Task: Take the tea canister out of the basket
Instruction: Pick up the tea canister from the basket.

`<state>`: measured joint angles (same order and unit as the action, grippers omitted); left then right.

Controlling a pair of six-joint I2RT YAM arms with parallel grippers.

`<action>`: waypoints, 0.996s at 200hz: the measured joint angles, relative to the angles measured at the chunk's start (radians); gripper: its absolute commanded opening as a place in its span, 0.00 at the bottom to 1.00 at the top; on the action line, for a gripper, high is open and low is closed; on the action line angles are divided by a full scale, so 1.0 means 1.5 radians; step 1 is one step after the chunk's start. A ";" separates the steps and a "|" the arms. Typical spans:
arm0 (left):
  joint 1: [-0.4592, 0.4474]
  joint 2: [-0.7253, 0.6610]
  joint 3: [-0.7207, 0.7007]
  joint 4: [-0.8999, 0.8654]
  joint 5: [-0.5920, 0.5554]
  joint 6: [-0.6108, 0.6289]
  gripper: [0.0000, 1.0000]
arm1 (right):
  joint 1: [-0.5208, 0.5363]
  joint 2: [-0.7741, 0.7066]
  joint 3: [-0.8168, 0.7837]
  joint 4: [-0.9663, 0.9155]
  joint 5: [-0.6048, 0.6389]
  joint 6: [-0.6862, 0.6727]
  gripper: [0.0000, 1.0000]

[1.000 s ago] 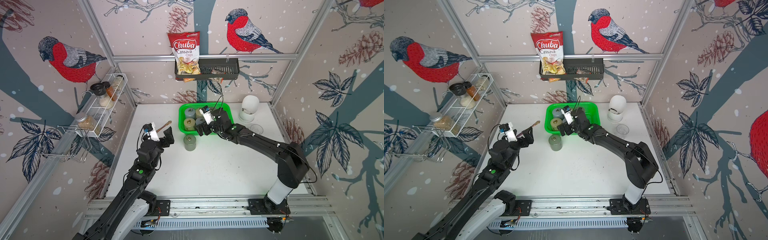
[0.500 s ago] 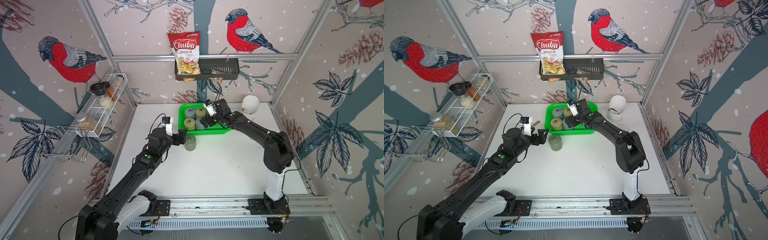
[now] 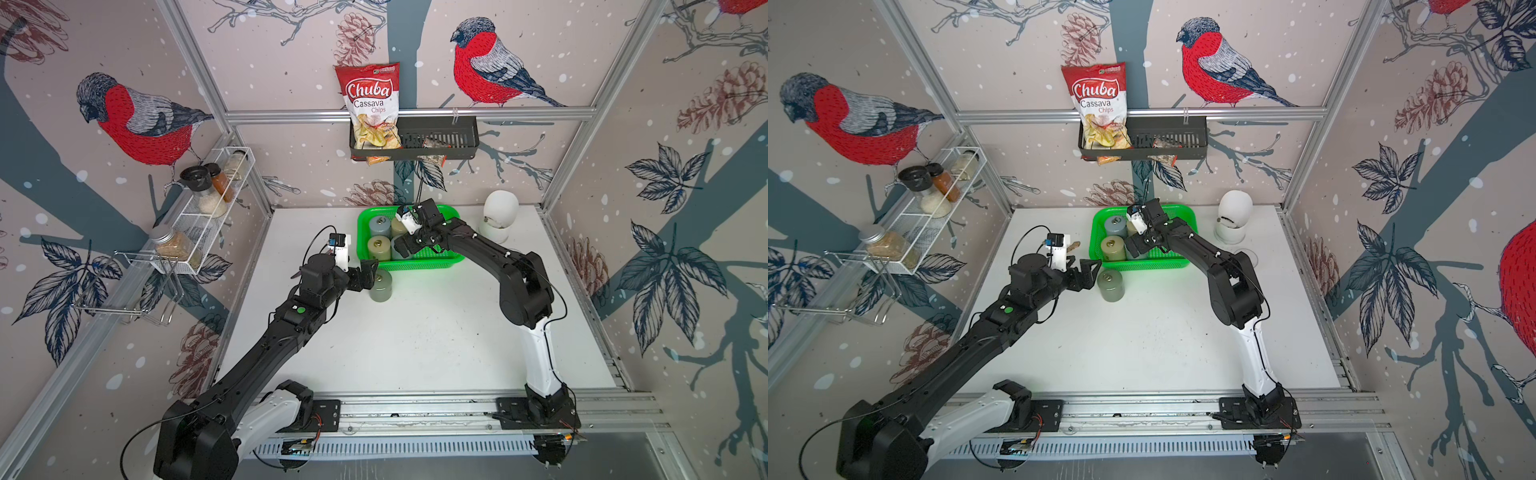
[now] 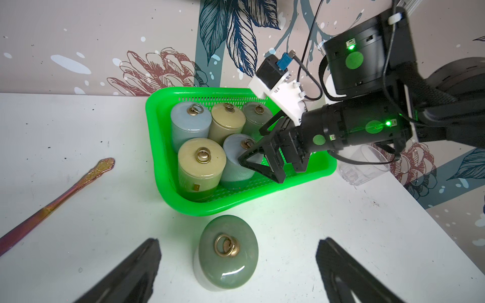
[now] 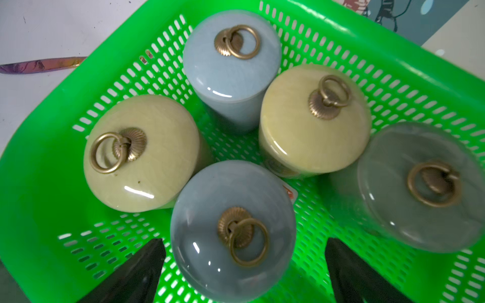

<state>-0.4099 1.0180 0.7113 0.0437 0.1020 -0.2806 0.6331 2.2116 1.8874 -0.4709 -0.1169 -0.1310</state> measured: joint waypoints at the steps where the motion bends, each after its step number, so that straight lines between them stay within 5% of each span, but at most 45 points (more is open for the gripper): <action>1: 0.000 0.000 0.000 0.000 0.000 0.000 0.97 | 0.000 0.001 0.001 -0.001 0.000 0.000 1.00; 130: 0.000 0.003 -0.009 0.001 -0.001 -0.002 0.97 | 0.004 0.083 0.081 -0.031 -0.012 -0.002 0.94; 199: 0.000 -0.010 -0.014 0.001 -0.008 -0.003 0.97 | 0.001 0.106 0.117 -0.050 -0.014 -0.003 0.76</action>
<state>-0.4099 1.0027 0.6907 0.0448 0.0895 -0.2844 0.6346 2.3707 2.0624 -0.5465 -0.1379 -0.1352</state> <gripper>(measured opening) 0.968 0.821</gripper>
